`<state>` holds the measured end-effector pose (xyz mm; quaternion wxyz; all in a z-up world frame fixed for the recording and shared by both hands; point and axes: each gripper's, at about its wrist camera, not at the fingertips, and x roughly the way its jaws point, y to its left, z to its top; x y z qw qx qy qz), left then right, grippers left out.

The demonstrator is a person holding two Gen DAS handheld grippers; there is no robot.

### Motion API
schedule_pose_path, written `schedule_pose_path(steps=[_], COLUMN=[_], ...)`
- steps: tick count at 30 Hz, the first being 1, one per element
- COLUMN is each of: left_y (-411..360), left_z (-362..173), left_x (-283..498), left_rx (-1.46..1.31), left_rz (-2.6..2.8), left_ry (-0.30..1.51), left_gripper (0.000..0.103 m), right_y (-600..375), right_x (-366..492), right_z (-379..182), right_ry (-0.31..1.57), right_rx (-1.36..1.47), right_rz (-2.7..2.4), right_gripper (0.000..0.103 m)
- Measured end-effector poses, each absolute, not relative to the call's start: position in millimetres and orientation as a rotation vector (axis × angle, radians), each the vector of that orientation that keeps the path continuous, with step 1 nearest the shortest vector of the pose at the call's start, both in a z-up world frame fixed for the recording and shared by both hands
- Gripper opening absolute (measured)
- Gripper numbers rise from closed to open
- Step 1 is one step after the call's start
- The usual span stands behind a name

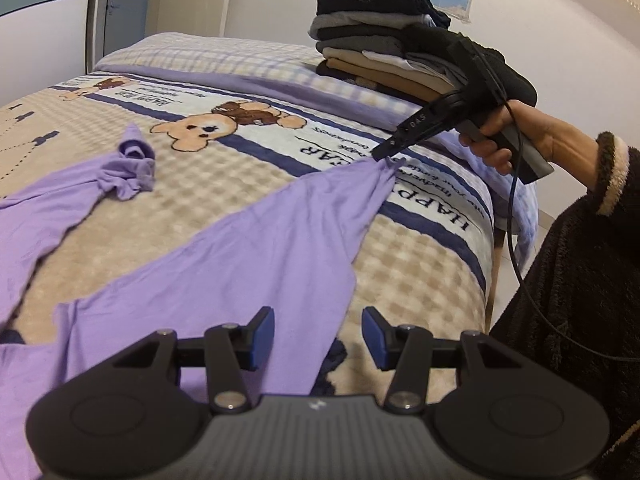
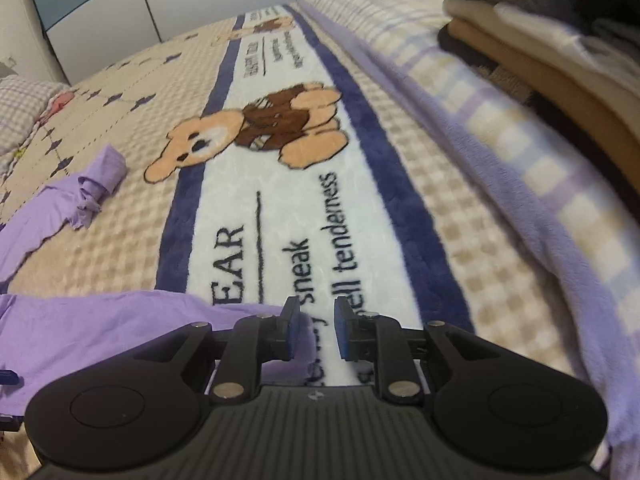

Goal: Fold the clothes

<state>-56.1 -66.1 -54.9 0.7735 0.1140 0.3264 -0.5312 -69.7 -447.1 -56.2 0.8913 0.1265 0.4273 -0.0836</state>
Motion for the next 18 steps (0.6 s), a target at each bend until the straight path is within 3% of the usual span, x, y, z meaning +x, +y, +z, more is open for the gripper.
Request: schedule_pose_path(steps=[4,5,6,12,18], left_y=[-68.9,-69.6,-69.8,-70.2,-71.2], left_z=[-56.3,-56.8,-56.9,-57.2,-59.2], left_x=[-55.3,-54.9,-54.4,-52.8,-52.7], left_rx=[0.246,0.247,0.246,0.242,0.246], left_rz=[-1.167,-1.167,-1.166,-1.164,-1.166], left_ry=[0.713,0.714,0.713,0.713,0.719], left_gripper=[0.050,0.050,0.050,0.050,0.050], right_y=[-436.1,-433.6,-433.7,-436.3,-425.6], right_x=[-63.9,-63.0,-62.3,-58.2,-32.9], right_z=[-59.7,-60.7,-59.0,-46.4,-53.2], right_ry=[0.885,0.880,0.861,0.732,0.761], right_rx=[0.207,0.190,0.184,0.162,0.113], right_rz=[-0.134,-0.122,-0.130,-0.197,-0.247], right_gripper=[0.019,0.003,0.002,0.001,0.001])
